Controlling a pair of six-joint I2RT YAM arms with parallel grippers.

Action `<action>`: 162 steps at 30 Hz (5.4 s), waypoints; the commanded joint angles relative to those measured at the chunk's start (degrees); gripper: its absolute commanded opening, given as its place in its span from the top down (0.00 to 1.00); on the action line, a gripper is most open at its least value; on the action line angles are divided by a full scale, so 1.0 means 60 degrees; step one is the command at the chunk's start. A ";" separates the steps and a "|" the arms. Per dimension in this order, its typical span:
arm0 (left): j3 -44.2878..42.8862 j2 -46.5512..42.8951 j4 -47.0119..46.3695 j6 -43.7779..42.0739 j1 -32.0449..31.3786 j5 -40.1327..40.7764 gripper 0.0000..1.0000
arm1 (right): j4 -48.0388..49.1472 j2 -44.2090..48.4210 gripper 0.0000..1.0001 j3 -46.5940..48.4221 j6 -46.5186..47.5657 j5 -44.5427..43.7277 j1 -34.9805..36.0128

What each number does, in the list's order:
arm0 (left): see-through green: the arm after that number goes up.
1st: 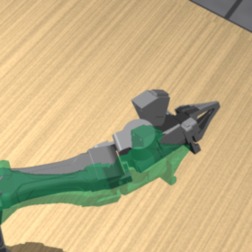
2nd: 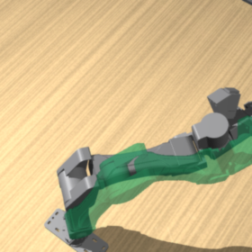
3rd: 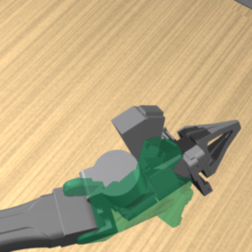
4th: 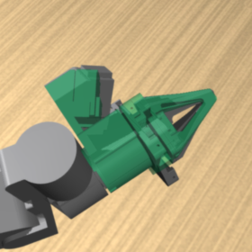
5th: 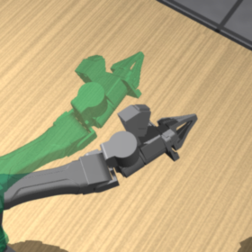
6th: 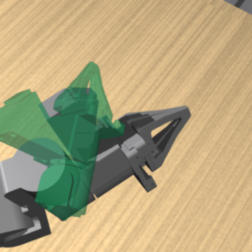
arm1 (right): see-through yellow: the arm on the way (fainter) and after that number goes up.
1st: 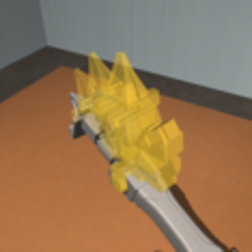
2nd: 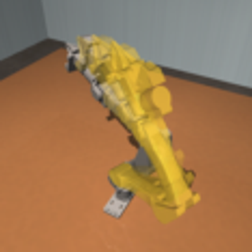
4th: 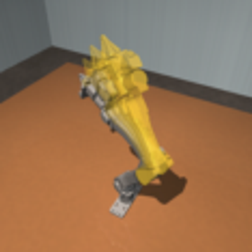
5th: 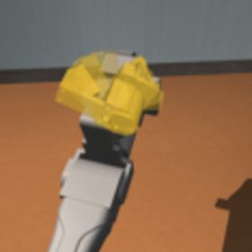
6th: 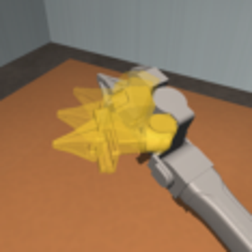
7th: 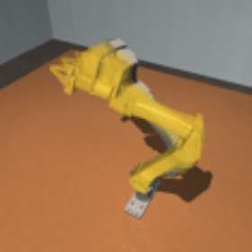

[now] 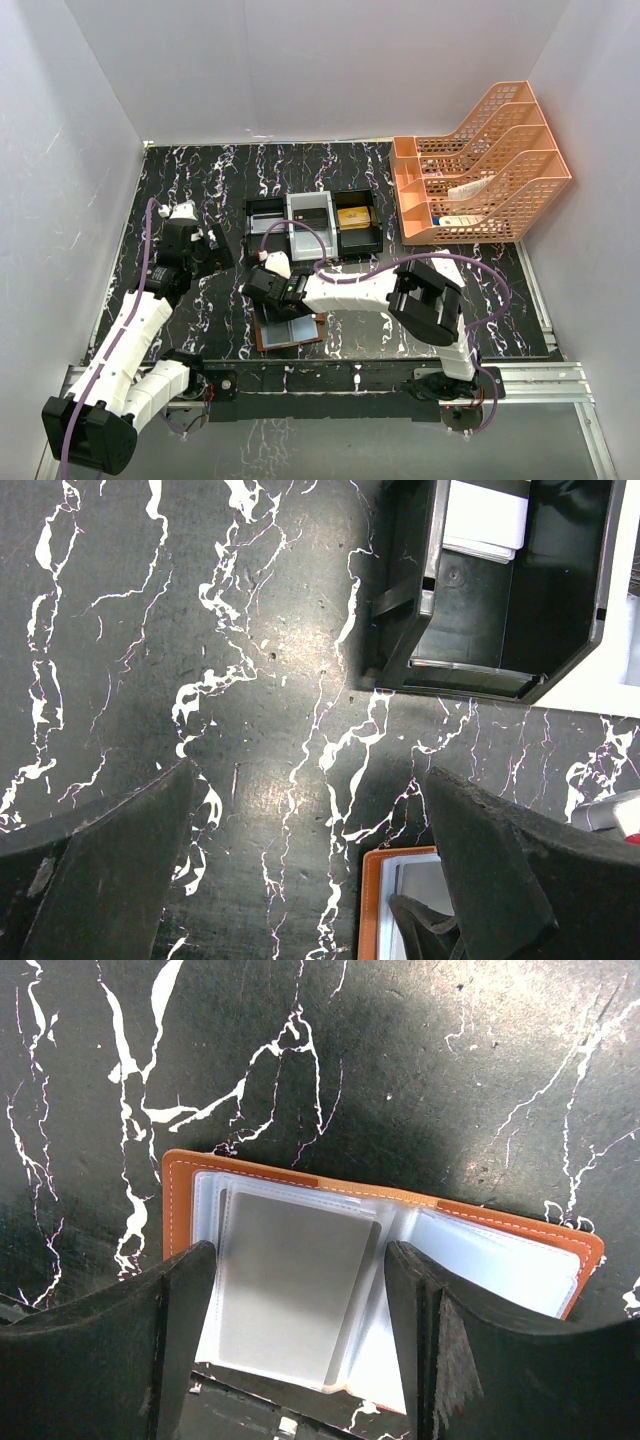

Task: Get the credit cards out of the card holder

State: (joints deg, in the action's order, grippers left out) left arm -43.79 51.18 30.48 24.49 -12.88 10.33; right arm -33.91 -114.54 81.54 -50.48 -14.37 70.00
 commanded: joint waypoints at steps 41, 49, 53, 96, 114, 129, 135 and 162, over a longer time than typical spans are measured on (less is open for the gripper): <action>-0.0479 -0.2180 0.3613 0.4368 -0.0022 -0.1004 0.01 | -0.0457 -0.0538 0.36 0.0240 0.0041 -0.0386 -0.0056; -0.0521 -0.2631 0.3959 0.4469 -0.0032 -0.1049 0.01 | -0.1247 -0.1138 0.36 0.0924 0.0056 -0.1012 0.0222; -0.0406 -0.2830 0.4101 0.4534 -0.0032 -0.1122 0.01 | -0.1902 -0.1614 0.35 0.1459 0.0063 -0.1443 0.0392; 0.3953 -0.4501 0.1417 0.4779 -0.0029 -0.7271 0.56 | 0.2970 0.0697 0.50 -0.2545 -0.0681 0.2593 -0.1061; 0.4406 -0.4189 0.0544 0.5352 -0.0021 -0.6941 0.56 | 0.3070 0.0510 0.50 -0.2443 -0.0676 0.2833 -0.1119; 0.4845 -0.3318 -0.0572 0.5799 -0.0223 -0.6917 0.55 | 0.3074 0.0427 0.50 -0.2383 -0.0654 0.2880 -0.1149; 0.5025 -0.2692 -0.1674 0.5812 -0.0671 -0.6833 0.57 | 0.3066 0.0384 0.50 -0.2327 -0.0628 0.2922 -0.1162; 0.4349 0.0253 -0.5406 0.5888 -0.3039 -0.5898 0.60 | 0.3328 0.2024 0.26 -0.2480 -0.0607 0.3353 -0.1602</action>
State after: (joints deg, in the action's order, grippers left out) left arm -12.95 50.76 5.91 61.28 -30.35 -24.34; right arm -15.59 -106.89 67.72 -54.08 3.09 59.57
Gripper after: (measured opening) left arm 0.390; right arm 0.716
